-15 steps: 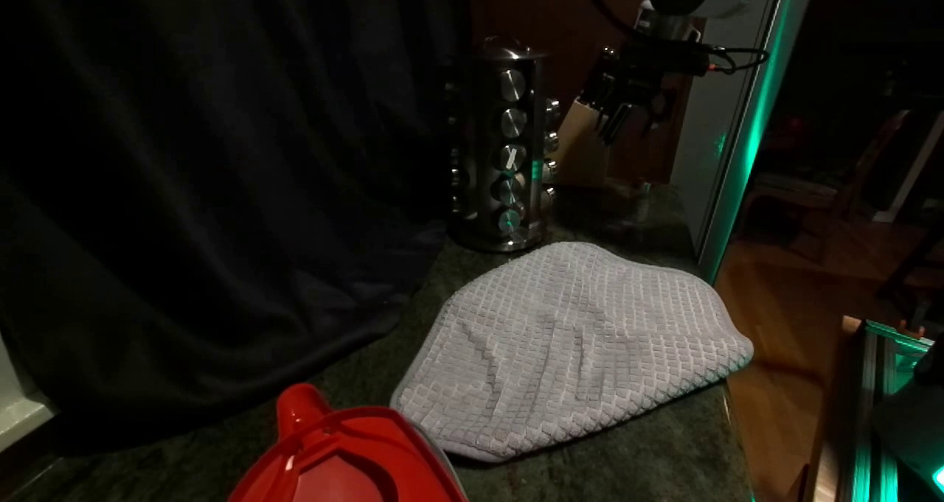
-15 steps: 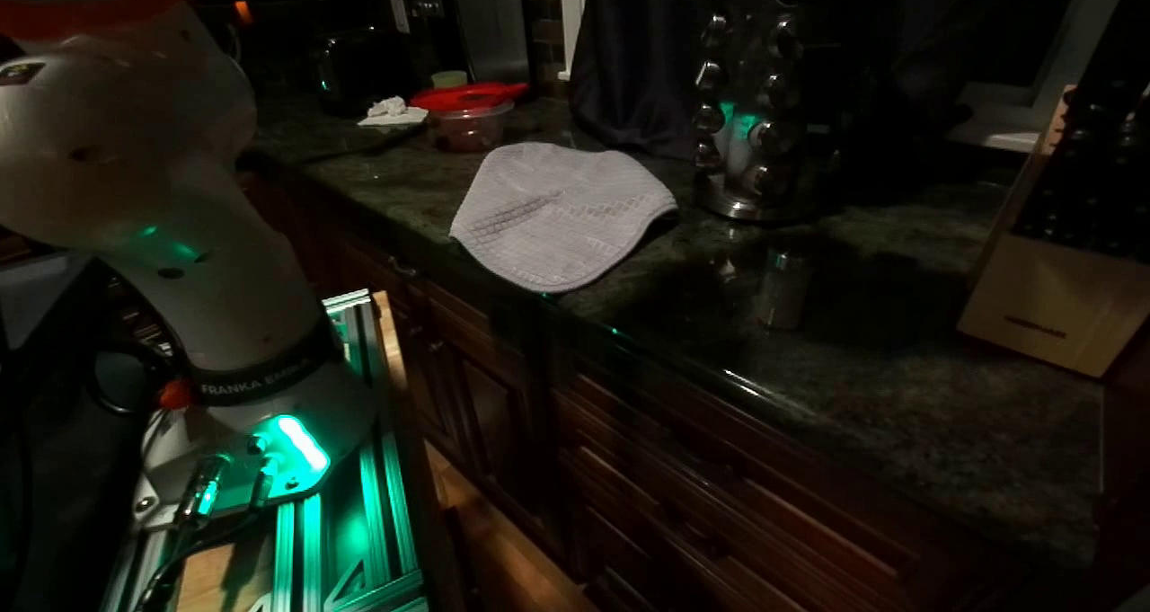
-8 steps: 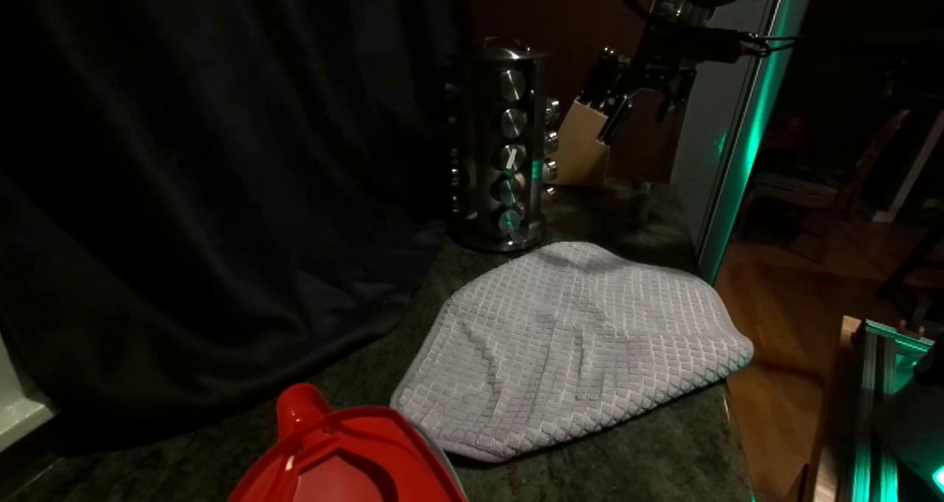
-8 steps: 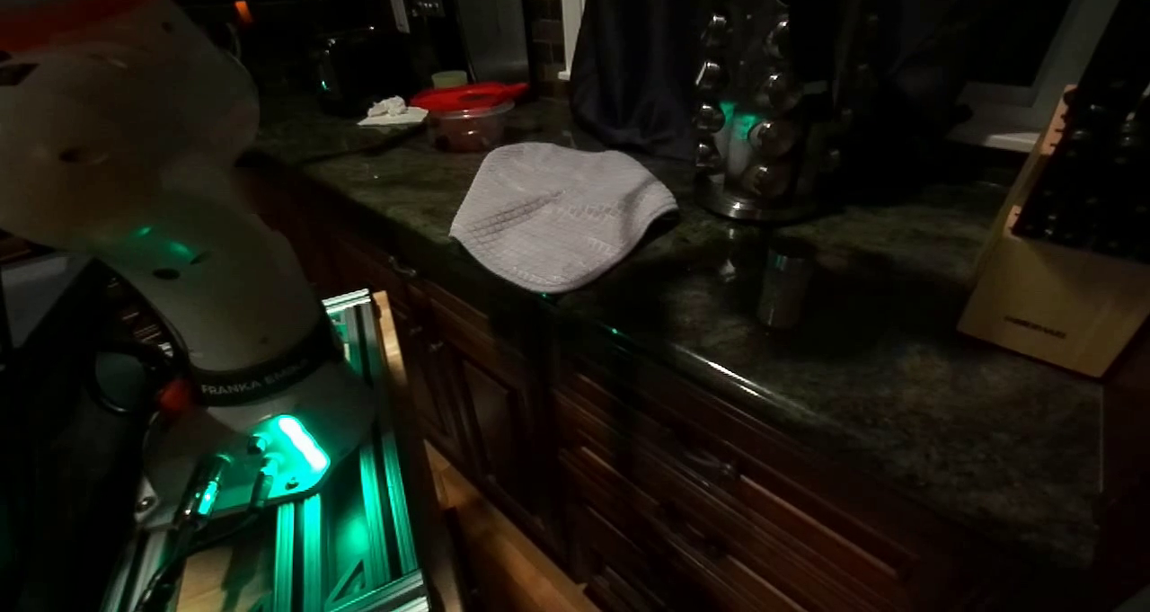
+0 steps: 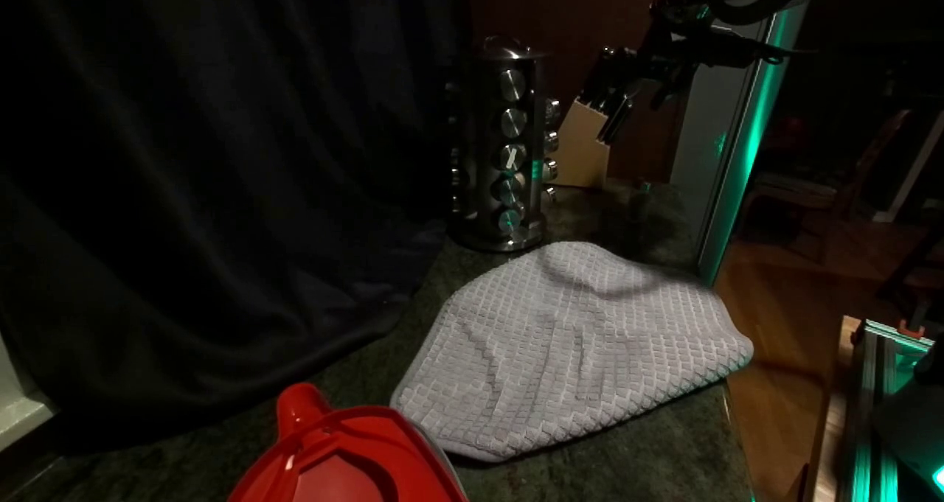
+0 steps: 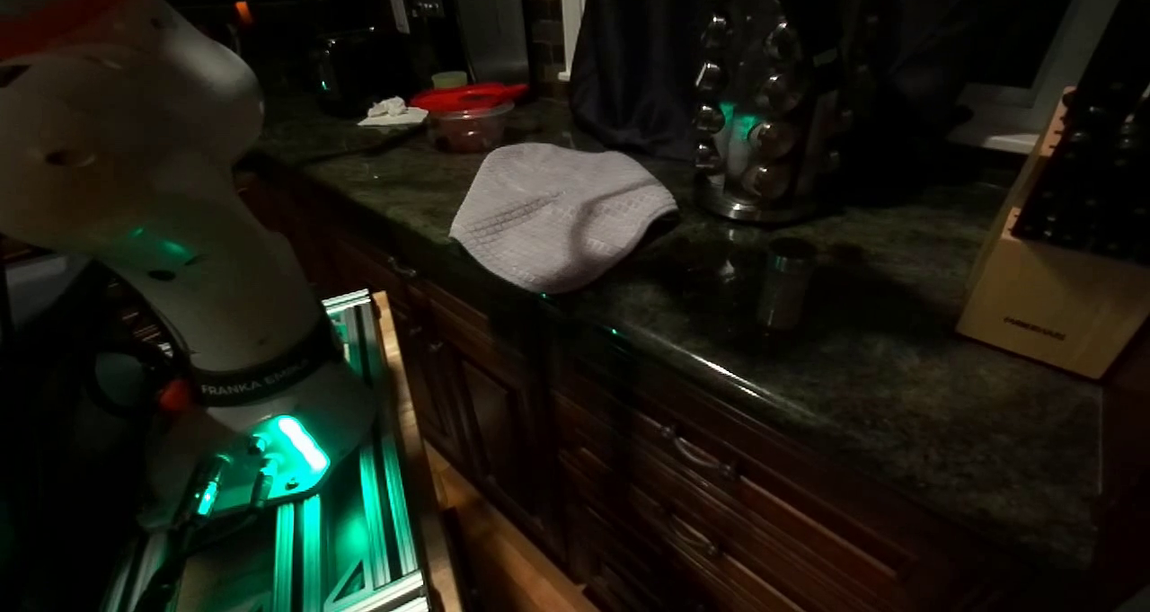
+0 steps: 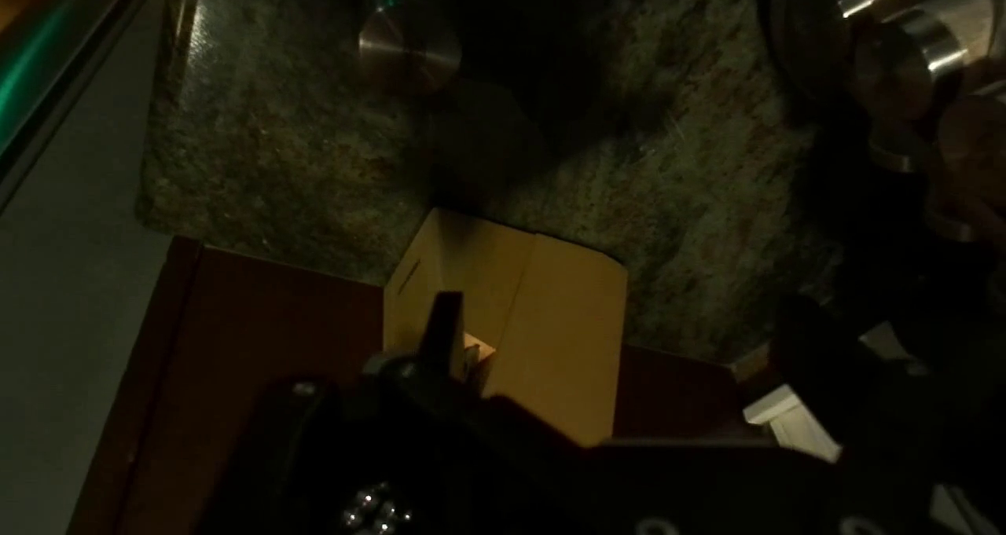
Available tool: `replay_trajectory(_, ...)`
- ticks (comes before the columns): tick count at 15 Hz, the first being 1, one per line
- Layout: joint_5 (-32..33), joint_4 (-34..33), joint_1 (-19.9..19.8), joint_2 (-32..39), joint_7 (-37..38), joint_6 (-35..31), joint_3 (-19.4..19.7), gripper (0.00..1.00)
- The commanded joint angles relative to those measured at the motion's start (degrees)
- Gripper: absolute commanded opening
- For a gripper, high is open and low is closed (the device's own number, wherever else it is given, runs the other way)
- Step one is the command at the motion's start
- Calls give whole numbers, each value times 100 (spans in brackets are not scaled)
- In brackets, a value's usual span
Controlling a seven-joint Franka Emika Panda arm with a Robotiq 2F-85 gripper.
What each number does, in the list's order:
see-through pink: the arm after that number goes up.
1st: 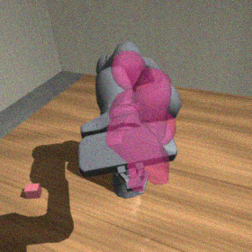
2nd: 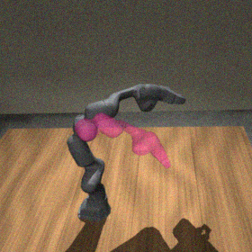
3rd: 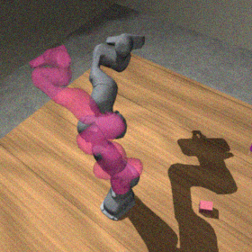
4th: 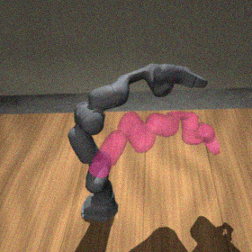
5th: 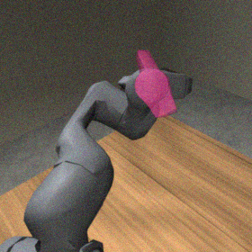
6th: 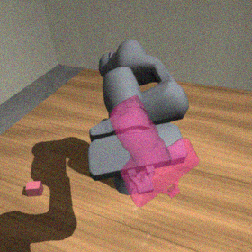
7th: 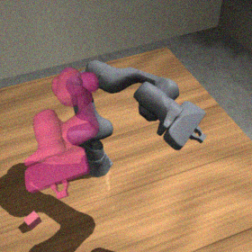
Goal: Place the spice jar onto the spice rack
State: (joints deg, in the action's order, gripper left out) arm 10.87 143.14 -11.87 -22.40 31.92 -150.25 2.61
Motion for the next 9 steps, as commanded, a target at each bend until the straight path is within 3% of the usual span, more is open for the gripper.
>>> replay_trajectory(1, -127, 515, -99, -387, -353, -661, -135, 100)
replay_trajectory(3, -254, 652, -79, -470, -494, -944, -169, 100)
replay_trajectory(4, -246, 340, -186, -209, -403, -694, -265, 100)
replay_trajectory(9, -300, 461, -184, -326, -509, -826, -292, 100)
